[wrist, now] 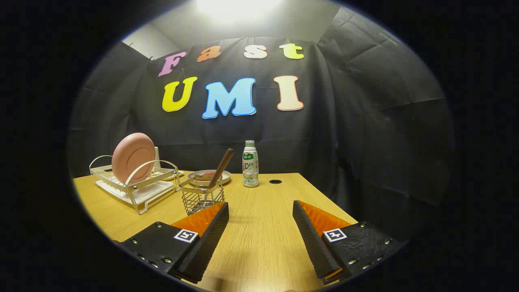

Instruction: Take the plate from the dish rack, then take the spoon from the basket and place it into the plate.

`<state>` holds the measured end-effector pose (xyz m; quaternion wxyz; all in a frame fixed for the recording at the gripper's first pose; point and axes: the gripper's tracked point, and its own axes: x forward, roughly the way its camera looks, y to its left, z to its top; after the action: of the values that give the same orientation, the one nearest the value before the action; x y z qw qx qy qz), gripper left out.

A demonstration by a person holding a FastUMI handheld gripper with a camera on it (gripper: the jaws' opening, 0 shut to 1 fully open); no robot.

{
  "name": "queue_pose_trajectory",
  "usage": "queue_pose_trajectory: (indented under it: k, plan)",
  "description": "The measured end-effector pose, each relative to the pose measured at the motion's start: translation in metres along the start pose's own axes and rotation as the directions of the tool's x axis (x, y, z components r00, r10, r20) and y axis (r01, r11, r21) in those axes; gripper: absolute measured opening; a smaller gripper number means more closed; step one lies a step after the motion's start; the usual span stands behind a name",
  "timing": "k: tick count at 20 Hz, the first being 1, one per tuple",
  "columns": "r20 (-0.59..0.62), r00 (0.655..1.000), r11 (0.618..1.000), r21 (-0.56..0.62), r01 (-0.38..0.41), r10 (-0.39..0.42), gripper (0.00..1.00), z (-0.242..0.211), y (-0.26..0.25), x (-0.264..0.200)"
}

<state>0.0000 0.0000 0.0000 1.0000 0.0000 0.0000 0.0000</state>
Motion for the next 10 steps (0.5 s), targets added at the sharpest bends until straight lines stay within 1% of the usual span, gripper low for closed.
queue_pose_trajectory:
  k: [1,4,7,10]
  plan:
    - [-0.011,1.000,1.000,-0.002,-0.003,0.003,0.97,-0.001,0.000,-0.001]
    - [0.009,1.000,1.000,-0.001,-0.001,0.001,0.97,0.002,0.000,0.004]
    - [0.020,1.000,1.000,-0.002,0.005,-0.005,0.96,0.005,0.000,0.028]
    - [0.085,0.996,1.000,-0.003,0.026,-0.025,0.96,0.027,-0.005,0.060]
